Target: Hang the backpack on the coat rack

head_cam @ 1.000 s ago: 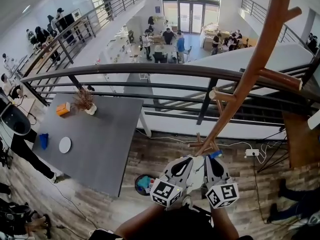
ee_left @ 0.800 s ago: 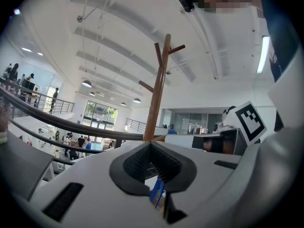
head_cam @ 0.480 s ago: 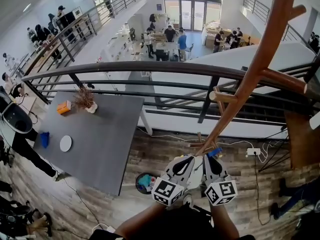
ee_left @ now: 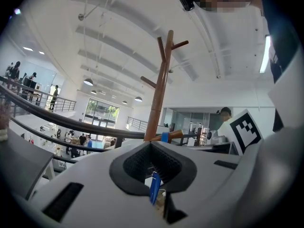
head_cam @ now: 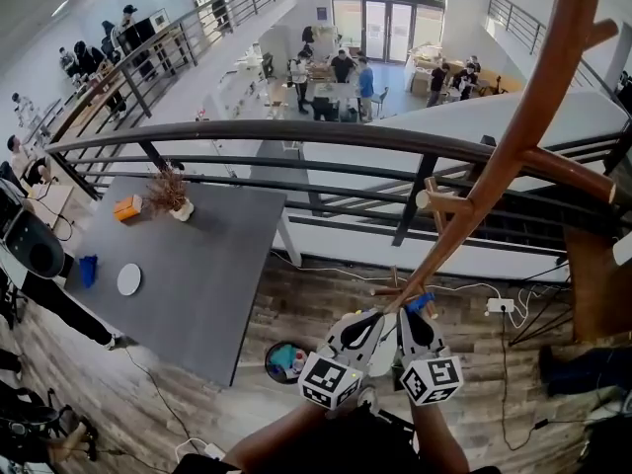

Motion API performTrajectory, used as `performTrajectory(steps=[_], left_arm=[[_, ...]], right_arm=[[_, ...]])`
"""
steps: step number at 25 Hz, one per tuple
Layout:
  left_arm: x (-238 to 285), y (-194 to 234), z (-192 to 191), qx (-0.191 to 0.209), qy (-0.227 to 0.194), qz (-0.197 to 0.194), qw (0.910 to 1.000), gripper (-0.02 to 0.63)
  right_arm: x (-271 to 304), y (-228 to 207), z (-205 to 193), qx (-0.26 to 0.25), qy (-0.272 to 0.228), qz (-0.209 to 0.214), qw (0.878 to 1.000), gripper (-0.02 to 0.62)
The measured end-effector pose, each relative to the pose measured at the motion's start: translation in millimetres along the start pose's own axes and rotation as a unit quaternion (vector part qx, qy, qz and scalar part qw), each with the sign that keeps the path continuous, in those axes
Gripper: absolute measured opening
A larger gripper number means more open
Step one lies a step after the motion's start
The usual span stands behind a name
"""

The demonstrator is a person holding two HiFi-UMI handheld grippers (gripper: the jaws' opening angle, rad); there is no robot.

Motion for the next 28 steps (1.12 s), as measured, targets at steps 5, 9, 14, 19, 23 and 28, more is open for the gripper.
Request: performTrajectory(steps=[5,9,14,19,23,28], left_arm=[[2.4,2.3,-0.1,-0.002,0.001,0.005,1.0000,0.005],[4.5,3.9,-1.1,-0.006,0.004,0.007,0.9999,0.006],[7.8,6.5,-0.1,-0.008,0.007,0.009,0.9999,0.005],[10.4,10.0,-2.1,-0.006,0.012,0.008,0.9999,0.005],[10.6,11.6,-4.8,-0.007,0.016,0.007,0.9998,0.006],[9.4,13.9,-4.4,-0.010,0.022,0.006,0.9997,0.005]], right_arm=[[5.8,-3.1,-3.3,0.000,0.007,0.003,1.000,0.020],[10.0,-5.2,-6.7,0.000,0.013,0.005,1.000,0.020],[13.8,-7.3,-11.4,0.003,0.021,0.005,1.000,0.020],[19.3,-9.3,-17.2,0.001,0.033,0.009,0.999,0.020],[22.4,-10.3,-22.7,0.001,0.041,0.011,0.999,0.020],[24.1,-9.9,-22.8,0.001,0.050,0.013,0.999,0.020]])
Point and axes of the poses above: the fingertips, and each gripper's own axes: x forward along the fingers, y to its left, z out of its top, the point moved 3 cm from there along -x, backward along the fingers, and after that the axes turned 2 degrees about x, right-handed, at the moved point
